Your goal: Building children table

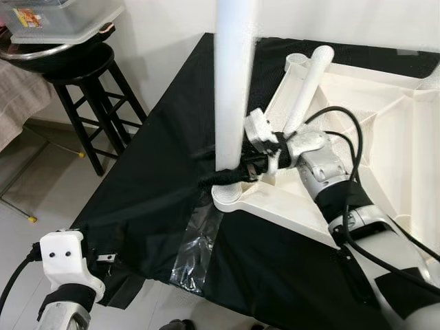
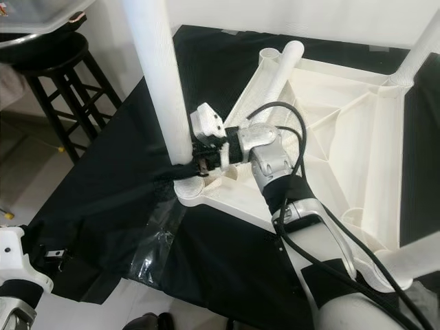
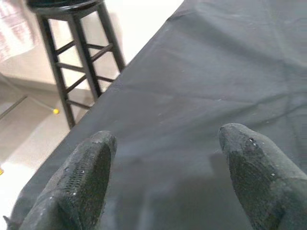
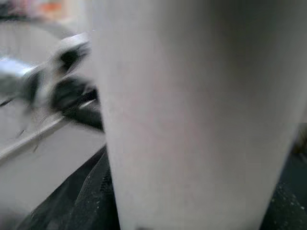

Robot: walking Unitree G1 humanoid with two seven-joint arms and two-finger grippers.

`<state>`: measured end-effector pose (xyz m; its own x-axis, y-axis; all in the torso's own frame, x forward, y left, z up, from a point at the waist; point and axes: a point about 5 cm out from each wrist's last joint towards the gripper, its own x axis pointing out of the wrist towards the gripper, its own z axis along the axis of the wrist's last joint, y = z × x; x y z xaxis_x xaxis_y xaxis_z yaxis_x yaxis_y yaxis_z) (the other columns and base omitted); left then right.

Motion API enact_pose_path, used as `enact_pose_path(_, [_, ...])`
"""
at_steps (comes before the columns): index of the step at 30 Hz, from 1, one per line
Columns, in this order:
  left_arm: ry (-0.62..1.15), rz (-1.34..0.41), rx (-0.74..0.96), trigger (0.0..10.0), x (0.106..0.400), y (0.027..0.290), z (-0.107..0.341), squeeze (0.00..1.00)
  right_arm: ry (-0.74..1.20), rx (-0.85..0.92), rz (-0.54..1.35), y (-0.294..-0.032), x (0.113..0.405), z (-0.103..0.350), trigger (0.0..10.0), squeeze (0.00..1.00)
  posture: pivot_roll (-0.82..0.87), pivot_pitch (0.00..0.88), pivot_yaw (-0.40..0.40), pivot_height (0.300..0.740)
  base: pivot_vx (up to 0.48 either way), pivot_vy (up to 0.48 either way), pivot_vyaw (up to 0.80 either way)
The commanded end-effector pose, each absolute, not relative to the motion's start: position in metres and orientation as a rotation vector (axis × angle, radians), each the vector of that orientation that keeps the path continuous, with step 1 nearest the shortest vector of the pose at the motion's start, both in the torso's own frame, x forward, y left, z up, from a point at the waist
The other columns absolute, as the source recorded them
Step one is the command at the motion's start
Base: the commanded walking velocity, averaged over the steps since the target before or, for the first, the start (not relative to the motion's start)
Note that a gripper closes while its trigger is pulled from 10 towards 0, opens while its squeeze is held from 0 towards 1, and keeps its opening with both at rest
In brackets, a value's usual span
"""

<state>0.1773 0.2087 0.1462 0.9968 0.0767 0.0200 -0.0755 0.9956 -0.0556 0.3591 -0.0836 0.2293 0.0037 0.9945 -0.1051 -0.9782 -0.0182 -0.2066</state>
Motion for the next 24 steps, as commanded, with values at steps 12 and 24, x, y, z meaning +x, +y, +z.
enact_pose_path(12, [-0.009,0.074,-0.047,10.0,0.177,0.213,0.146,0.00,0.541,-0.094,1.165,-0.121,0.351,0.124,10.0,0.00,0.10,0.265,0.043,0.740,0.000,0.000,0.00])
enact_pose_path(24, [-0.012,0.077,-0.042,10.0,0.177,0.213,0.146,0.00,0.442,-0.199,1.316,-0.115,0.339,0.131,10.0,0.00,0.10,0.263,0.042,0.740,0.000,0.000,0.00])
